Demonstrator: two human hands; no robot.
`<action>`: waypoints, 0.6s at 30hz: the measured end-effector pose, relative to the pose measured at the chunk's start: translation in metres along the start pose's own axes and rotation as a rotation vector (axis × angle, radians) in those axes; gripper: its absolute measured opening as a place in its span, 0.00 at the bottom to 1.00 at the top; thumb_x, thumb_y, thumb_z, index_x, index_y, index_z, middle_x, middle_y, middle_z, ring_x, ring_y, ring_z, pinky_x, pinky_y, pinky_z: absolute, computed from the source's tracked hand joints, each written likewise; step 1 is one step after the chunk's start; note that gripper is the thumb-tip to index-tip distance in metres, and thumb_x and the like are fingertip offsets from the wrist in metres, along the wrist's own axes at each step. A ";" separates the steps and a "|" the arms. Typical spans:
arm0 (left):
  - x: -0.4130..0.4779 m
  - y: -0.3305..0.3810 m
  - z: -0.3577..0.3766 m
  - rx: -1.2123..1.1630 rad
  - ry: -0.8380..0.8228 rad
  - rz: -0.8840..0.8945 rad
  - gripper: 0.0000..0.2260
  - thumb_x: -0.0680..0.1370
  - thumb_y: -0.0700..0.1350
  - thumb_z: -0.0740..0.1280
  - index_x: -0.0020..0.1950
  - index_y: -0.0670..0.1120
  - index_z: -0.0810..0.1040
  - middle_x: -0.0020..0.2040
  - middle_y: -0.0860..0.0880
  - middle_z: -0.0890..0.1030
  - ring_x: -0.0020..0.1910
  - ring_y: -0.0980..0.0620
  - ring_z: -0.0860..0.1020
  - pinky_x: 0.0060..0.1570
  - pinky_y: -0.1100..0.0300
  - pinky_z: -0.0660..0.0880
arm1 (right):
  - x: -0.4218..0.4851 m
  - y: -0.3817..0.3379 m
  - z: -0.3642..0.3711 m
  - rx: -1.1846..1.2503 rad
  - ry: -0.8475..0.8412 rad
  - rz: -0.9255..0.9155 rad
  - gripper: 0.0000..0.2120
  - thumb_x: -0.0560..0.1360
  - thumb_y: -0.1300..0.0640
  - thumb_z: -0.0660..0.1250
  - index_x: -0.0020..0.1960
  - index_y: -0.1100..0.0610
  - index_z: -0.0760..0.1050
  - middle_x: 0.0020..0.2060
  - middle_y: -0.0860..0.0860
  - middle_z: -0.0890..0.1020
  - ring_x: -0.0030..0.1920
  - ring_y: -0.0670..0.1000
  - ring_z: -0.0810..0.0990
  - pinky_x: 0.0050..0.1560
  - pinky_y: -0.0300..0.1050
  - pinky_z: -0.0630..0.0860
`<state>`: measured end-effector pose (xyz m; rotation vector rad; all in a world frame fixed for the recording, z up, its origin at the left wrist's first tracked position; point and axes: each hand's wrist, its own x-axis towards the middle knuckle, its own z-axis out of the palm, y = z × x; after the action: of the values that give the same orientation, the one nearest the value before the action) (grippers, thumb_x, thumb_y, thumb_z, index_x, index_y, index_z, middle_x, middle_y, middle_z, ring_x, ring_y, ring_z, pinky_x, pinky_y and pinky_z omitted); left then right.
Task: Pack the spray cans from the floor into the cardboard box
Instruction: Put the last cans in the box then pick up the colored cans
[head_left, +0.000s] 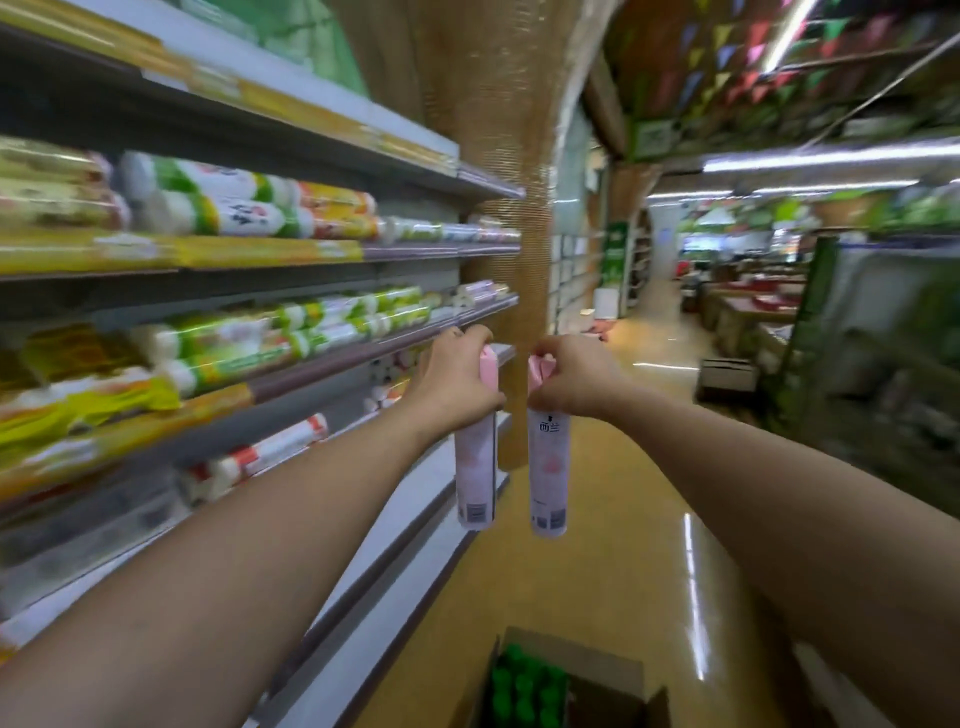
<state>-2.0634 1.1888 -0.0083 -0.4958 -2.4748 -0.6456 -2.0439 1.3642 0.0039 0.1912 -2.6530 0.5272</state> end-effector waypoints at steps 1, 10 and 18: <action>0.014 0.005 0.012 -0.025 -0.021 0.024 0.31 0.64 0.51 0.80 0.65 0.50 0.75 0.57 0.45 0.75 0.55 0.41 0.76 0.53 0.52 0.76 | 0.009 0.012 -0.002 -0.016 0.011 0.022 0.20 0.63 0.55 0.76 0.54 0.57 0.81 0.45 0.54 0.83 0.47 0.57 0.81 0.47 0.51 0.81; 0.117 0.039 0.124 -0.196 -0.175 0.206 0.32 0.63 0.47 0.81 0.66 0.47 0.76 0.59 0.43 0.74 0.57 0.39 0.76 0.56 0.53 0.76 | 0.064 0.114 0.002 -0.122 0.015 0.270 0.22 0.65 0.56 0.77 0.57 0.58 0.80 0.47 0.55 0.84 0.48 0.55 0.81 0.45 0.46 0.79; 0.162 0.062 0.229 -0.238 -0.327 0.232 0.36 0.66 0.48 0.81 0.71 0.48 0.72 0.62 0.44 0.73 0.58 0.41 0.75 0.57 0.52 0.76 | 0.093 0.213 0.025 -0.115 -0.026 0.390 0.28 0.64 0.54 0.78 0.63 0.56 0.79 0.50 0.52 0.82 0.50 0.53 0.80 0.49 0.48 0.81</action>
<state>-2.2541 1.3966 -0.0652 -1.0373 -2.5927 -0.8211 -2.1827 1.5453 -0.0474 -0.3628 -2.7458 0.4896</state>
